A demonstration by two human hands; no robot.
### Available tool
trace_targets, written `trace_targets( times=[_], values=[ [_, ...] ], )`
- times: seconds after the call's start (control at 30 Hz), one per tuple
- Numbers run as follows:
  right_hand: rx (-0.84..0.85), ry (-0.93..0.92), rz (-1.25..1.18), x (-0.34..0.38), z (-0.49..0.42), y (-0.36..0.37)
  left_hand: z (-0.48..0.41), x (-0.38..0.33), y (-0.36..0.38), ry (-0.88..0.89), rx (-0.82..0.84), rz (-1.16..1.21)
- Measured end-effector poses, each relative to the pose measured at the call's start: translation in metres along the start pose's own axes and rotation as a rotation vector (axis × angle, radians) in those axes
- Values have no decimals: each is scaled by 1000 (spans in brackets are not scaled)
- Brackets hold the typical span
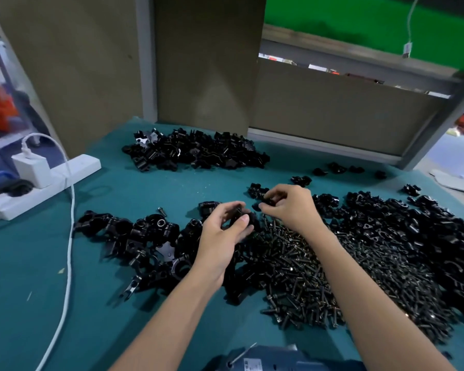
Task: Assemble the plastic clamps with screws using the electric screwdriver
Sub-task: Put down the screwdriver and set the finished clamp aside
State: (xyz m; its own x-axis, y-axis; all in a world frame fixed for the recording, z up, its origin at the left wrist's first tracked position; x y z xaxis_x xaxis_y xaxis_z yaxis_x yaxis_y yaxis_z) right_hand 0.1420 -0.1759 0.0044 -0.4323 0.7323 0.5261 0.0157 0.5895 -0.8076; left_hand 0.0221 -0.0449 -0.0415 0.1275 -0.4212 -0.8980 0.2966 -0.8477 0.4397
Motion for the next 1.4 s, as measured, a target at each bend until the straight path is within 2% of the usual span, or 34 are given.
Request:
trace_targets(
  times=[0.2, 0.33, 0.43, 0.53, 0.63, 0.7, 0.87, 1.0, 1.4],
  values=[
    [42, -123, -132, 32, 52, -26, 2, -3, 3, 50, 56, -140],
    [-16, -143, -344, 44, 69, -26, 7, -6, 12, 30, 175, -56],
    [-75, -123, -475, 45, 75, -23, 9, -5, 17, -2, 204, 75],
    [-86, -128, -429, 45, 78, -20, 11, -3, 21, -57, 197, 235],
    [-10, -151, -323, 43, 79, -16, 13, -2, 20, -94, 172, 332],
    [-3, -146, -335, 41, 79, -15, 13, -2, 21, -98, 153, 330],
    [-179, -113, -550, 37, 80, -26, 11, -1, 22, -62, 125, 270],
    [-103, -155, -681, 40, 82, -24, 13, -3, 21, -47, 166, 341],
    [-77, -236, -675, 40, 82, -19, 10, -9, 10, -112, 171, 311]
  ],
)
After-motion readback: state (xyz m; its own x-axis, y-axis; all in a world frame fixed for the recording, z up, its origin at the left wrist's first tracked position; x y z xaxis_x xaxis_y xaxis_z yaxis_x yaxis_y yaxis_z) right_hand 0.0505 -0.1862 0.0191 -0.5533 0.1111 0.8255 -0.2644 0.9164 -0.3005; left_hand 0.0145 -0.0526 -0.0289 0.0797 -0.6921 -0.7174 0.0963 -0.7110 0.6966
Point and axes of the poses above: each hand's wrist, its own z-axis away from the middle knuckle, its own y-axis out of the palm, x = y × z, the point moved 4 cm from there along -z, towards the middle knuckle
